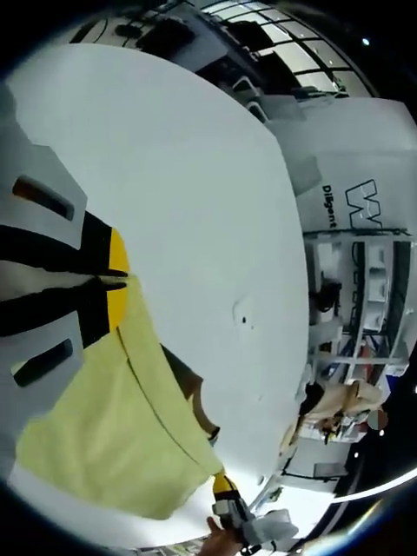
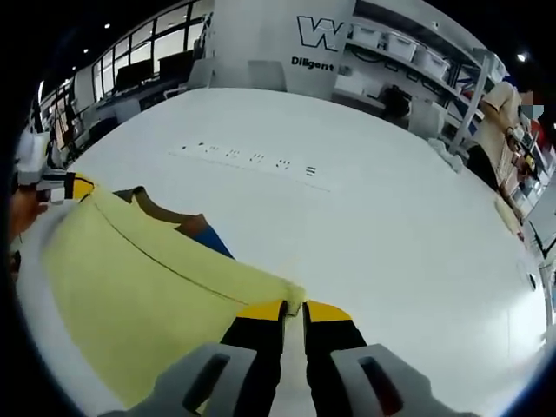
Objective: Fold the garment on the visible template until the final outline fits inside the template.
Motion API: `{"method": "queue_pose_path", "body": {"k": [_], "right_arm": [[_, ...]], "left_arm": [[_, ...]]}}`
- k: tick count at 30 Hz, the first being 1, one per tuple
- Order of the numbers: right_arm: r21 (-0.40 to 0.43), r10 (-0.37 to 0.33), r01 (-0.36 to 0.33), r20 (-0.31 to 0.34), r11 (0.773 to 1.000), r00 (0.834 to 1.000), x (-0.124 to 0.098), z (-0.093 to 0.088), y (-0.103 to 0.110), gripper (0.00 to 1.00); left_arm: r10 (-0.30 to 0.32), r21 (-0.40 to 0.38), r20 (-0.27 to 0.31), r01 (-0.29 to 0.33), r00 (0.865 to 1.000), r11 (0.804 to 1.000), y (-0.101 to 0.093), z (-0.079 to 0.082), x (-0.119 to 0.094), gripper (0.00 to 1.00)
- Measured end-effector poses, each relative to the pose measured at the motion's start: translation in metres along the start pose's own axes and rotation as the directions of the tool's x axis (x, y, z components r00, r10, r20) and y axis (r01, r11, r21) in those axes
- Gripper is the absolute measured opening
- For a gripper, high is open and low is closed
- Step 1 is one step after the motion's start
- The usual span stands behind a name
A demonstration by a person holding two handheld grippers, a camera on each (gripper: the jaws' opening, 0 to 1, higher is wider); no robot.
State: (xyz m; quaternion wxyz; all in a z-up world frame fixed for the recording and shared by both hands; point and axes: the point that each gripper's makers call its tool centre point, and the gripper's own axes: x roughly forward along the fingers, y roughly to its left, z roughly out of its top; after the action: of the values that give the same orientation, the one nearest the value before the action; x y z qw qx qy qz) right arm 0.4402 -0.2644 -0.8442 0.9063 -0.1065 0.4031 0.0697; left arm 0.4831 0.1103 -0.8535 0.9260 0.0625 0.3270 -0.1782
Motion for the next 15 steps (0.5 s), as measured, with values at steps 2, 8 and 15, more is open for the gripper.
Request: {"method": "queue_pose_path", "body": {"k": [2, 8, 15], "right_arm": [[-0.001, -0.003, 0.003, 0.007, 1.0, 1.0, -0.002, 0.002, -0.001, 0.03], [0.008, 0.001, -0.001, 0.02, 1.0, 1.0, -0.009, 0.005, -0.001, 0.03], [0.016, 0.004, -0.004, 0.041, 1.0, 0.999, -0.021, 0.004, 0.001, 0.02]], "left_arm": [[0.006, 0.007, 0.004, -0.006, 1.0, 1.0, 0.001, 0.001, -0.002, 0.0], [0.016, 0.006, 0.006, -0.016, 1.0, 1.0, 0.007, 0.002, -0.007, 0.0], [0.009, 0.02, 0.012, -0.009, 1.0, 1.0, 0.002, 0.004, -0.014, 0.0]]}}
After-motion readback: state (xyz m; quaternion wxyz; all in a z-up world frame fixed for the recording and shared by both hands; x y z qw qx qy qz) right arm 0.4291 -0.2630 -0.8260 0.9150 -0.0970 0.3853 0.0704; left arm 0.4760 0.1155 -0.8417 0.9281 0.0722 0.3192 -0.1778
